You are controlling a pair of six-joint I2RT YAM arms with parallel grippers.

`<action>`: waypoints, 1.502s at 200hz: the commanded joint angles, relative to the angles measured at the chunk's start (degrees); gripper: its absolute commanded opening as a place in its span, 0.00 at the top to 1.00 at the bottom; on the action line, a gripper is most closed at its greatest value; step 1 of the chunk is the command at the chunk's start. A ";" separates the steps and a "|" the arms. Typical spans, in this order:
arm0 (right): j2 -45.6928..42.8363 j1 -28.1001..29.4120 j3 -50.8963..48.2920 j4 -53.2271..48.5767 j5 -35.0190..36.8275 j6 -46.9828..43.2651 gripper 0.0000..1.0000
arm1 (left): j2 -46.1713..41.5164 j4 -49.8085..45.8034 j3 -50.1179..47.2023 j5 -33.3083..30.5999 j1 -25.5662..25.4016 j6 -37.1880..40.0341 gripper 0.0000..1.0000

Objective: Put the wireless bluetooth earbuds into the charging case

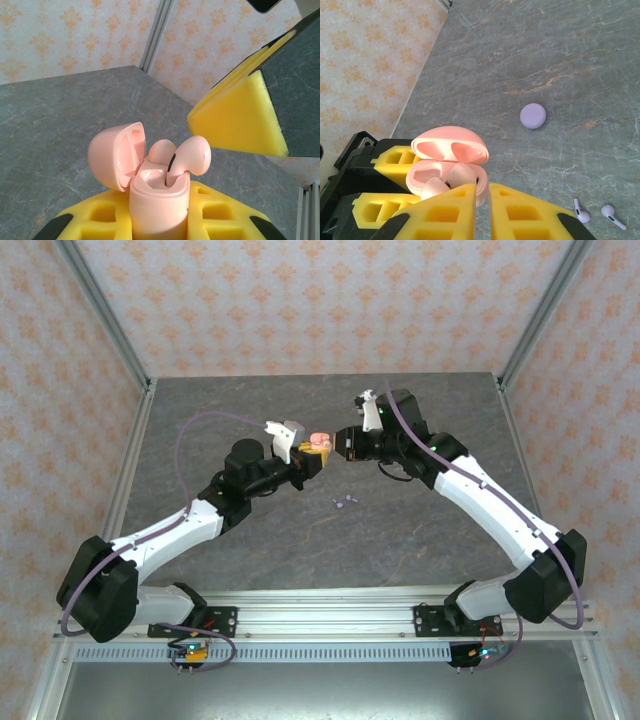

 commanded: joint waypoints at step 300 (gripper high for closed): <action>-1.38 0.34 0.93 1.01 -0.34 1.12 0.80 | 2.02 -8.24 4.78 1.50 -3.89 9.52 0.89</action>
